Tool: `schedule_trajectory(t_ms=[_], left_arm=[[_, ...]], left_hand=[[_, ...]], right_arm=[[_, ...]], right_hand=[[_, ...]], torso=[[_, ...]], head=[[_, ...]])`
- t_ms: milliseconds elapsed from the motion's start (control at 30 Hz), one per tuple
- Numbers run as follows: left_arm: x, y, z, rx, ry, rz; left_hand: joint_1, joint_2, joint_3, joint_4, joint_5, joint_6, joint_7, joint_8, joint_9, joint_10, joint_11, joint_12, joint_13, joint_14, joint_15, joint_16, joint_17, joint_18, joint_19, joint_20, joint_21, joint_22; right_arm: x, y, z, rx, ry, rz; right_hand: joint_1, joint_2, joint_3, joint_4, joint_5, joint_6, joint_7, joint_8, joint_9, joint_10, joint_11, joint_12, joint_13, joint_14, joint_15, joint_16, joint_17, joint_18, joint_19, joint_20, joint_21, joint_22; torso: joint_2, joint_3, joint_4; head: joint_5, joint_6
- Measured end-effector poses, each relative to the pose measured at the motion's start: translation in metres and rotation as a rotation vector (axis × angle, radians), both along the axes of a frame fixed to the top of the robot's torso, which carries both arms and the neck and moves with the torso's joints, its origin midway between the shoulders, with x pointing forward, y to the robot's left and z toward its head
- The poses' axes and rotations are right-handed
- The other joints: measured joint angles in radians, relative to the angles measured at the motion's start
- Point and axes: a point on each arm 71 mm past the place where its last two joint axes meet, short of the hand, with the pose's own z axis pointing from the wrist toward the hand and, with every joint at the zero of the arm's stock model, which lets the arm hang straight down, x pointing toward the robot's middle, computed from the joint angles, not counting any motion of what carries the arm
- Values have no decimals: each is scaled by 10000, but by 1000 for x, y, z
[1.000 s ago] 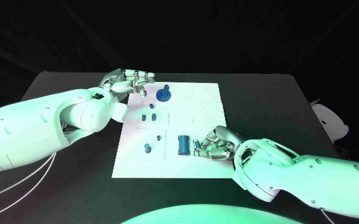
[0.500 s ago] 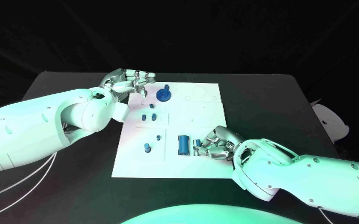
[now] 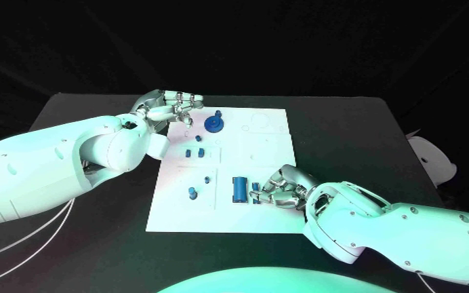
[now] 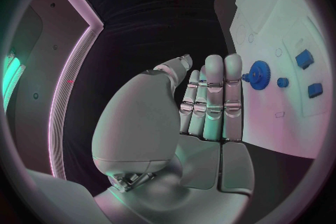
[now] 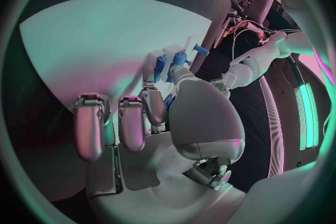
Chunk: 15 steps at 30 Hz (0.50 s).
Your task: Assemble the parts on the task board
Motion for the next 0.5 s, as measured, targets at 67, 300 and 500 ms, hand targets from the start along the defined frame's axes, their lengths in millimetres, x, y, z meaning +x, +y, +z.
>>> schedule_trajectory(t_ms=[67, 300, 500], left_arm=[[0, 0, 0, 2, 3, 4], [0, 0, 0, 4, 8, 4], [0, 1, 0, 7, 11, 8]], left_hand=[[0, 0, 0, 0, 0, 0, 0, 0, 0, 0, 0, 0, 0, 0, 0, 0, 0, 2, 0, 0, 0, 0], [54, 54, -29, -29, 0, 0, 0, 0, -10, 0, 0, 0, 0, 0, 0, 0, -19, 1, 0, 0, 0, -10], [54, 54, -29, -29, 0, 0, 0, 0, -10, 0, 0, 0, 0, 0, 0, 0, -18, 1, 0, 0, 0, -9]], right_arm=[[-1, 0, 1, -3, -28, 18], [-1, -2, 2, -38, -151, 69], [-1, -8, 3, -140, -251, 27]], right_hand=[[0, 0, -1, 1, -27, -1, 1, 0, 2, 0, 0, 0, 0, 0, 0, 0, 0, 0, 0, 0, 0, 0], [1, 0, -55, 0, -51, -3, -3, 0, 0, -1, 0, 0, -1, 0, 0, 0, -1, 0, 0, 0, 0, -1], [392, 156, -158, -107, 124, -3, -3, 0, 0, 0, 0, 39, -1, 0, 0, 0, -2, 0, 0, 0, -1, -1]], torso=[[0, 0, -2], [0, 0, -7], [0, 0, -6]], head=[[7, -1], [25, 0], [20, -5]])
